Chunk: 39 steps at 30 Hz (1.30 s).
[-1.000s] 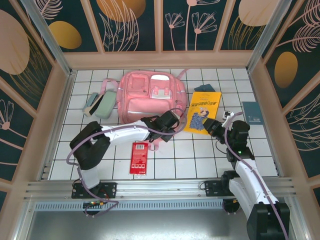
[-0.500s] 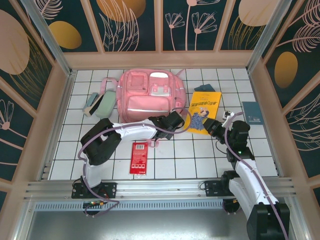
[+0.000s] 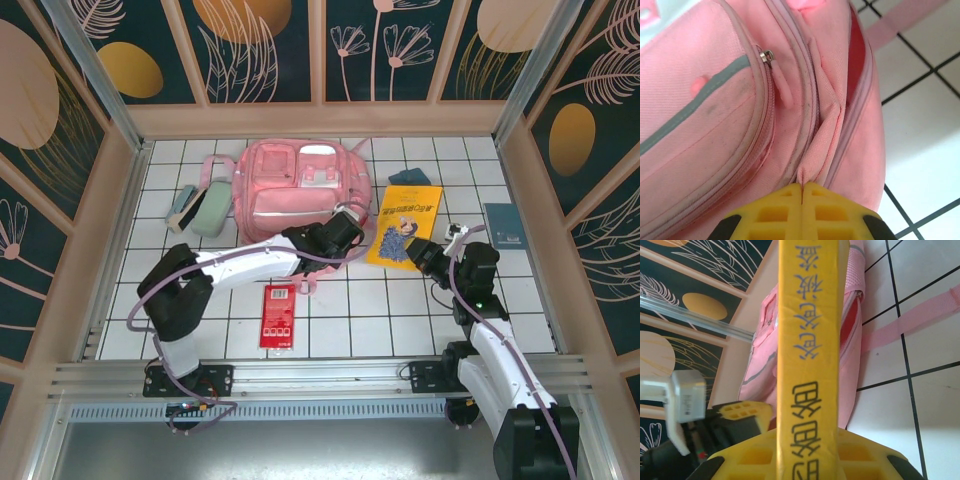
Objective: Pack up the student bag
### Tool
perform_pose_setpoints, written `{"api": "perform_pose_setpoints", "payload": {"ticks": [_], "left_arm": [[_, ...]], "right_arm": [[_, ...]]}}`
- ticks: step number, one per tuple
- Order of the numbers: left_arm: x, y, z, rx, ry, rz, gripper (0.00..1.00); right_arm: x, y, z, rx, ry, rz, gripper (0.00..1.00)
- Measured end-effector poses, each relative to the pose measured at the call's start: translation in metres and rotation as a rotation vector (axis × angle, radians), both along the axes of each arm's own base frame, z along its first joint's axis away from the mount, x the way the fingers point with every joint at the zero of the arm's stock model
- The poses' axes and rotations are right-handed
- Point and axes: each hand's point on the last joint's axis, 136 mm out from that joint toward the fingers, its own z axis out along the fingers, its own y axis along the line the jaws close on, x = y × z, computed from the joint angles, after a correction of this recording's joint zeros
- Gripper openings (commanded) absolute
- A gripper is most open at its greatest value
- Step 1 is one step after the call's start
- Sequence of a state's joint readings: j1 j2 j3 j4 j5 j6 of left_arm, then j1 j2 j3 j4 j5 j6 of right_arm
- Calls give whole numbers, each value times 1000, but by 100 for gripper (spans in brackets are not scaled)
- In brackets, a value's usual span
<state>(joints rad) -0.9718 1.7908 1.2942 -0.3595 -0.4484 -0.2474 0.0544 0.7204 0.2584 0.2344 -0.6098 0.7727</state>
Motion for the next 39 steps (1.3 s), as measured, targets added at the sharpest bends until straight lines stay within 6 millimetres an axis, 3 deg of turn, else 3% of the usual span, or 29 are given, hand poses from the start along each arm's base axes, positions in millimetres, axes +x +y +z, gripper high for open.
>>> {"api": "perform_pose_setpoints", "payload": {"ticks": [8, 14, 21, 26, 35, 39], "left_arm": [[5, 8, 30, -41, -64, 48, 0], [13, 9, 57, -77, -123, 84, 0], [20, 6, 78, -112, -158, 104, 0], [23, 4, 86, -128, -164, 106, 0], [22, 0, 87, -158, -145, 95, 0], [24, 0, 92, -182, -145, 99, 0]], "right_arm": [[-14, 20, -7, 81, 8, 85, 0], [-41, 63, -32, 134, 100, 228, 0], [-62, 110, -49, 144, 172, 373, 0], [-47, 124, -49, 162, 190, 369, 0], [6, 156, -19, 209, 138, 373, 0], [28, 171, -24, 226, 153, 371, 0]]}}
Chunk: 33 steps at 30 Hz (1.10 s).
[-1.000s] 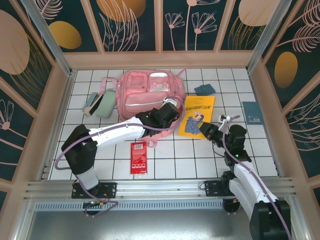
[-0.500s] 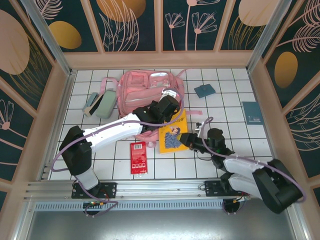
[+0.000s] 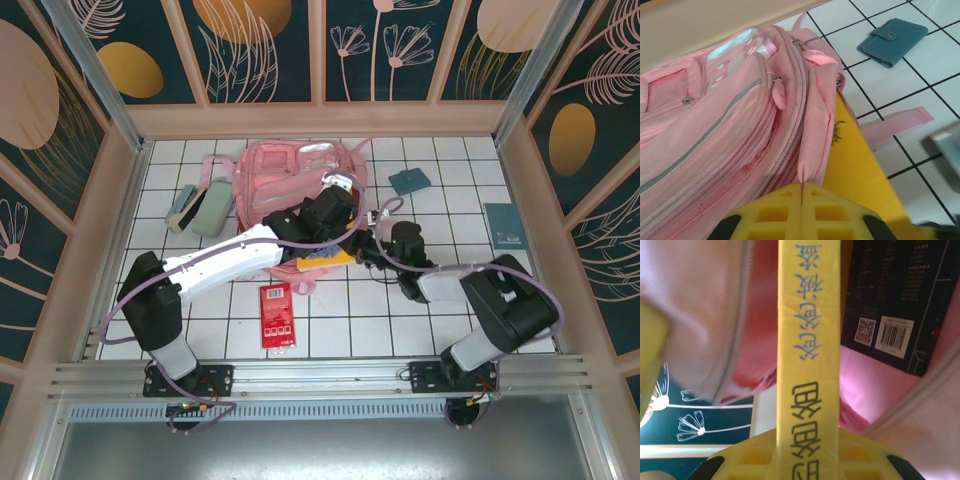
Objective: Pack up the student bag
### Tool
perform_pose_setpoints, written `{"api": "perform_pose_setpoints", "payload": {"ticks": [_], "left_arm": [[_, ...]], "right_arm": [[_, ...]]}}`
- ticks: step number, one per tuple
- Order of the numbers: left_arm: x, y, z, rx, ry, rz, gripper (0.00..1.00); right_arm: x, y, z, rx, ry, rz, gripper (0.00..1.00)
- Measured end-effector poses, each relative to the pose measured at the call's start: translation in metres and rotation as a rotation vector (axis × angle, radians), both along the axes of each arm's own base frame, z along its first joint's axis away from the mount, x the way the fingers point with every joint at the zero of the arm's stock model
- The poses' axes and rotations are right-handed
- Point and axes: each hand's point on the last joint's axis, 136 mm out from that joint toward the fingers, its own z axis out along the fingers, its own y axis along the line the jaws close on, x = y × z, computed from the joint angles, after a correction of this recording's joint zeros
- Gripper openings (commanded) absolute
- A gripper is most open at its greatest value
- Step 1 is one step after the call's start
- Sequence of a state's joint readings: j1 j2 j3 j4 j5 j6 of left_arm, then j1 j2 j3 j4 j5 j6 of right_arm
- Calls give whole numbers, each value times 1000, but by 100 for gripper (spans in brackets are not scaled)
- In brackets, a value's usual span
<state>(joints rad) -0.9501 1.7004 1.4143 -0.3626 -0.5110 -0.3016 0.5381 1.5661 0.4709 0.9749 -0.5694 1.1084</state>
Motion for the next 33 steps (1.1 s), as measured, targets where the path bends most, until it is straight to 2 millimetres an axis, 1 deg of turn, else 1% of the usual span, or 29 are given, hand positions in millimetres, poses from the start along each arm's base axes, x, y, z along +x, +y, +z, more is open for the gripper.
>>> {"api": "perform_pose_setpoints", "payload": {"ticks": [5, 8, 10, 12, 13, 14, 15, 19, 22, 23, 28, 33], "left_arm": [[-1, -4, 6, -29, 7, -14, 0], [-3, -4, 10, -43, 8, -20, 0], [-3, -4, 12, -48, 5, -20, 0], [-3, -4, 13, -50, 5, -20, 0], [-3, -4, 13, -51, 4, -21, 0], [-3, -3, 14, -50, 1, -18, 0], [-3, -3, 15, -50, -1, -15, 0], [-2, -1, 17, -49, -9, -8, 0], [-2, 0, 17, -47, -12, -4, 0], [-2, 0, 17, -47, -12, -4, 0], [-3, -1, 17, -45, -13, -4, 0], [-3, -1, 17, -45, -14, -4, 0]], "right_arm": [[35, 20, -16, 6, 34, -11, 0], [56, 34, -22, 4, 31, -25, 11], [66, 42, -25, -2, 30, -35, 23], [75, 48, -28, -20, 30, -44, 31], [78, 50, -29, -27, 23, -46, 38], [81, 52, -29, -32, 16, -47, 42], [83, 53, -30, -41, 13, -49, 42], [85, 51, -36, -70, 15, -61, 58], [84, 46, -43, -89, 25, -81, 64], [82, 44, -45, -96, 27, -87, 67], [68, 23, -42, -161, 18, -134, 68], [54, 2, -24, -218, -35, -178, 68]]}}
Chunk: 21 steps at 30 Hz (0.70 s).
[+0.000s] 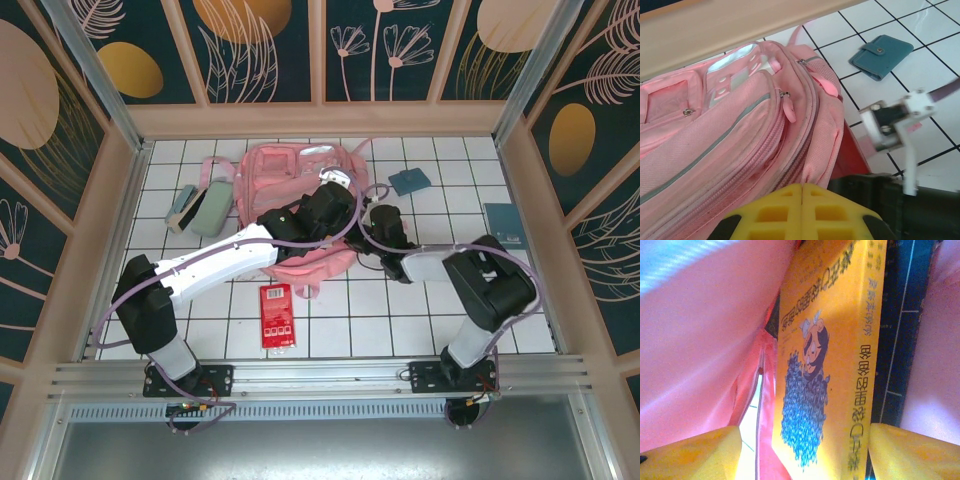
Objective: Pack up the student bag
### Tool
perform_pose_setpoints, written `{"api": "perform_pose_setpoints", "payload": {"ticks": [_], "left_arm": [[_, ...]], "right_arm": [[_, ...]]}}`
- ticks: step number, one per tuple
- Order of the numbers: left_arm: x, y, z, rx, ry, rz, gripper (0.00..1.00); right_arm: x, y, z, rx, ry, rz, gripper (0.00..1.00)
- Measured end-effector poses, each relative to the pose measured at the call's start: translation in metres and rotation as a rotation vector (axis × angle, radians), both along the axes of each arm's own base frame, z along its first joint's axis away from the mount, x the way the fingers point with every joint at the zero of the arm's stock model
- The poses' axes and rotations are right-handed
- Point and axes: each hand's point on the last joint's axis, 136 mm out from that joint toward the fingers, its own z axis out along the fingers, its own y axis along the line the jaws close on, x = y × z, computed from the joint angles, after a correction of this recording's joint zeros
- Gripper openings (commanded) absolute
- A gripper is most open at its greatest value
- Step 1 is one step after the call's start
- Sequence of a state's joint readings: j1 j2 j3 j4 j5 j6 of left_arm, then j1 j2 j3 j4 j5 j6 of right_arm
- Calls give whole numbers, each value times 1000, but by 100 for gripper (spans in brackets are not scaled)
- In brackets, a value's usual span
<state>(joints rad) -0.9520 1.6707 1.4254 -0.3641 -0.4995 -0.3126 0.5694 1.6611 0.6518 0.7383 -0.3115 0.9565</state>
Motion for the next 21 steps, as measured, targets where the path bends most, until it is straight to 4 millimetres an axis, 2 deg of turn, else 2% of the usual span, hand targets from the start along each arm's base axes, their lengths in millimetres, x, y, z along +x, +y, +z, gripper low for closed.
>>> {"api": "perform_pose_setpoints", "payload": {"ticks": [8, 12, 16, 19, 21], "left_arm": [[-1, -1, -1, -3, 2, -1, 0], [-3, -1, -9, -5, 11, -1, 0], [-6, -3, -19, -16, 31, -9, 0], [-8, -4, -27, -25, 46, -16, 0], [-10, -5, -31, -30, 53, -22, 0]], "right_arm": [[-39, -46, 26, -88, -83, -64, 71], [-48, -75, 47, -133, -139, -128, 71], [-36, -132, 61, -174, -162, -283, 70], [-29, -177, 54, -228, -140, -399, 70], [-25, -199, 45, -271, -114, -451, 70]]}}
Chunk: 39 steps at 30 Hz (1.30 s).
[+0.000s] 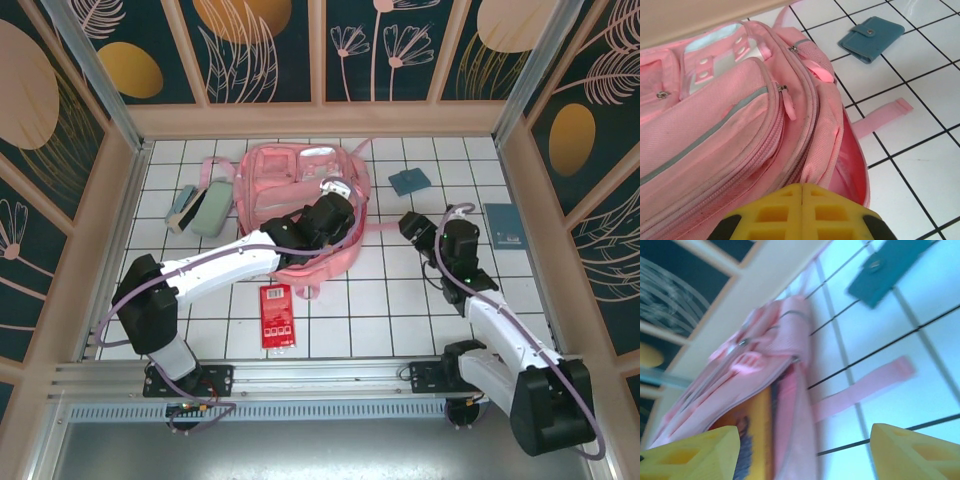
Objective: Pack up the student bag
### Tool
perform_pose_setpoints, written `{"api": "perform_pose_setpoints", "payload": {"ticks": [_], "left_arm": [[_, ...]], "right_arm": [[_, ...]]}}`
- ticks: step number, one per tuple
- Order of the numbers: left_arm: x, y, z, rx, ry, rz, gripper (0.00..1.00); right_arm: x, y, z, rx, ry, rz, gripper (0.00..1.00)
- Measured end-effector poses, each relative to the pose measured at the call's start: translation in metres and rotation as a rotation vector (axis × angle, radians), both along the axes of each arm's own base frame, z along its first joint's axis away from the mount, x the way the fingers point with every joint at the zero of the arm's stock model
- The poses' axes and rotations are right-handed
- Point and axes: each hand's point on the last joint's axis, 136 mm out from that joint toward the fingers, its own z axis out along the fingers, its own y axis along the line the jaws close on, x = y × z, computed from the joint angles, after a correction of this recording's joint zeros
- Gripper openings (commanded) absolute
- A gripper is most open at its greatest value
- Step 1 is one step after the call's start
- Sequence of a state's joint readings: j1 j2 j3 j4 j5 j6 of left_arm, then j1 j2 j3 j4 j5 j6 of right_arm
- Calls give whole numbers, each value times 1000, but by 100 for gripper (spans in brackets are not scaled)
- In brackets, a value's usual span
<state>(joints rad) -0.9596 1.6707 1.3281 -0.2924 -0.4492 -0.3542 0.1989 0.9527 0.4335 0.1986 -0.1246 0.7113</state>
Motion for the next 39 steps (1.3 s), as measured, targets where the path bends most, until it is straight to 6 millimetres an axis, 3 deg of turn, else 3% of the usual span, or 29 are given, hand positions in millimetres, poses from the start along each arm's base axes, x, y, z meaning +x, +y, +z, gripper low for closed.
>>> {"api": "perform_pose_setpoints", "payload": {"ticks": [8, 12, 17, 20, 28, 39], "left_arm": [[-4, -3, -7, -17, 20, -18, 0], [-6, -6, -12, -27, 30, -33, 0], [-12, -9, -24, -41, 61, -60, 0], [-16, -10, -30, -46, 78, -73, 0], [-20, -11, -35, -60, 94, -90, 0], [-19, -13, -31, -77, 92, -97, 0]], "right_arm": [[14, -90, -45, -112, 162, -235, 73], [25, -134, -48, -140, 198, -354, 76], [53, -179, -43, -181, 237, -447, 84], [69, -200, -43, -204, 252, -485, 89], [86, -257, -60, -205, 335, -592, 96], [94, -290, -92, -192, 446, -620, 97]]}}
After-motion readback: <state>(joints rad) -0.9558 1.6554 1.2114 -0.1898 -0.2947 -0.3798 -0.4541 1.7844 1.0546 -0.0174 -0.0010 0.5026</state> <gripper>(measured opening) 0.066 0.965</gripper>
